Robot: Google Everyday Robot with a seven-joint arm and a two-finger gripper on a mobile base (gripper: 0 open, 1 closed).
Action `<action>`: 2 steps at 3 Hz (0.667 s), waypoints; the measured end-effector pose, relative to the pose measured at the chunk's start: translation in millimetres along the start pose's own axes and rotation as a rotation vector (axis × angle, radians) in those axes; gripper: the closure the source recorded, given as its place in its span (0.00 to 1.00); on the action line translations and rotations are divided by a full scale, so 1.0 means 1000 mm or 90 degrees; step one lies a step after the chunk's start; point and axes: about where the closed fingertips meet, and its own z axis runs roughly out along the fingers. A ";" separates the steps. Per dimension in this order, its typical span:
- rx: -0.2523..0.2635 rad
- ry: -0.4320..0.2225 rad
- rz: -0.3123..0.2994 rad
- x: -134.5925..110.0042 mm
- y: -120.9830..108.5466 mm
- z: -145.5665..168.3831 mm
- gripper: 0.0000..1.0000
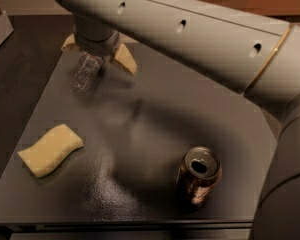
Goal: Pick water bottle
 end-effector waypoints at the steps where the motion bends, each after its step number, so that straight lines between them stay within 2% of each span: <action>1: -0.036 0.002 -0.033 -0.004 -0.010 0.013 0.00; 2: -0.072 0.005 -0.061 -0.009 -0.018 0.027 0.00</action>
Offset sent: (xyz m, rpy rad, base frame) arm 0.0141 0.0380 -0.0324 -0.2285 0.0206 0.0568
